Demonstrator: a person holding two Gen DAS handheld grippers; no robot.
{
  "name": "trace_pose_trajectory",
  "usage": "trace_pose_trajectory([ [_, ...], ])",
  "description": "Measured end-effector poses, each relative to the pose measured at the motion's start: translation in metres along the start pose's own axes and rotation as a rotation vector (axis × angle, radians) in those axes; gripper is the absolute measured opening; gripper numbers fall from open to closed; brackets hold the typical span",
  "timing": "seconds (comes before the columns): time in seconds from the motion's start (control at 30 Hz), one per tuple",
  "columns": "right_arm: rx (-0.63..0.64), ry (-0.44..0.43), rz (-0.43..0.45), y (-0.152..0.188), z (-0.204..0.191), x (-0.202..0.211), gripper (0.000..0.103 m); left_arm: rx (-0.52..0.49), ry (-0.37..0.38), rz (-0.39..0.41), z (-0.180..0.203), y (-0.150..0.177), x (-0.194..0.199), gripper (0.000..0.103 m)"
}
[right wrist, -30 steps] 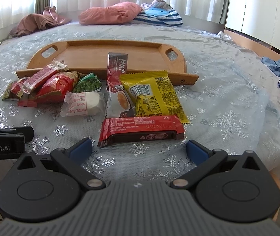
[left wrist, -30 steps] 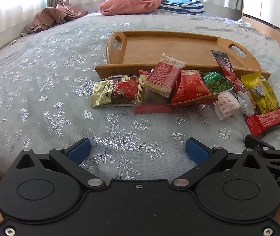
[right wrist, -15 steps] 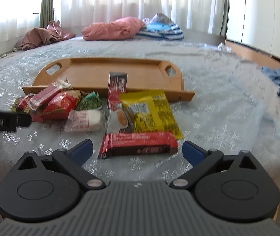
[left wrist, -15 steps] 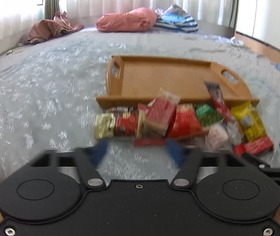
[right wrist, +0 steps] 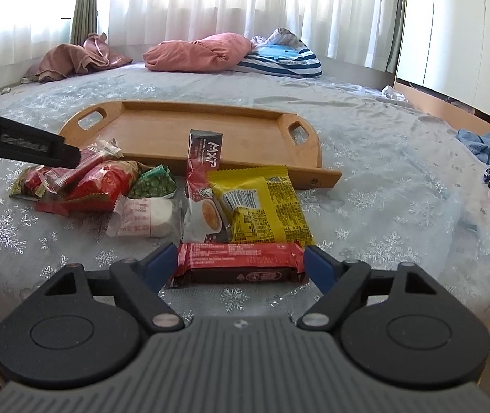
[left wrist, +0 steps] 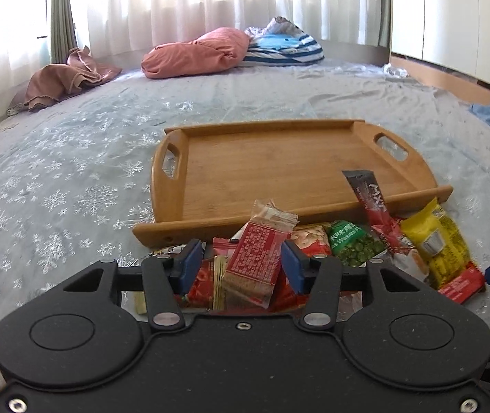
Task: Organize snacks
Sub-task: 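Grasp a red wafer bar with the left tool while the right tool grasps the red chocolate bar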
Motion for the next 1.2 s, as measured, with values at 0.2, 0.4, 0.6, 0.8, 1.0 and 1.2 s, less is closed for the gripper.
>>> trace_pose_trajectory([
  [0.2,0.009,-0.013,-0.007,0.003,-0.002,-0.004,0.089,-0.008,0.022,-0.041,0.005,0.006,-0.011,0.042],
  [0.4,0.029,-0.012,-0.007,0.003,-0.008,-0.005,0.089,-0.015,0.040,-0.068,0.007,0.012,-0.001,0.026],
  [0.6,0.033,-0.008,-0.007,0.003,-0.009,-0.004,0.089,-0.001,0.041,-0.083,0.006,0.018,0.002,0.031],
  [0.8,0.033,-0.006,-0.007,0.003,-0.009,-0.004,0.089,-0.034,-0.012,-0.061,0.005,0.014,-0.011,0.038],
  [1.0,0.007,-0.008,-0.013,0.005,-0.008,-0.006,0.077,-0.029,-0.009,-0.048,0.005,0.012,-0.008,0.023],
  [1.2,-0.050,-0.003,-0.010,0.003,-0.001,-0.001,0.067,0.023,0.033,-0.049,0.000,0.006,0.007,0.006],
])
Point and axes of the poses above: each gripper's, at about its wrist camera, not at the fingertips, and x roughly against the way its jaws point, z to its right, y to its underside, the point moved 8 cm from there along -x, roughly the way its jaws point, and after that the axes turned 12 degrees about x, right-handed, at the moved point
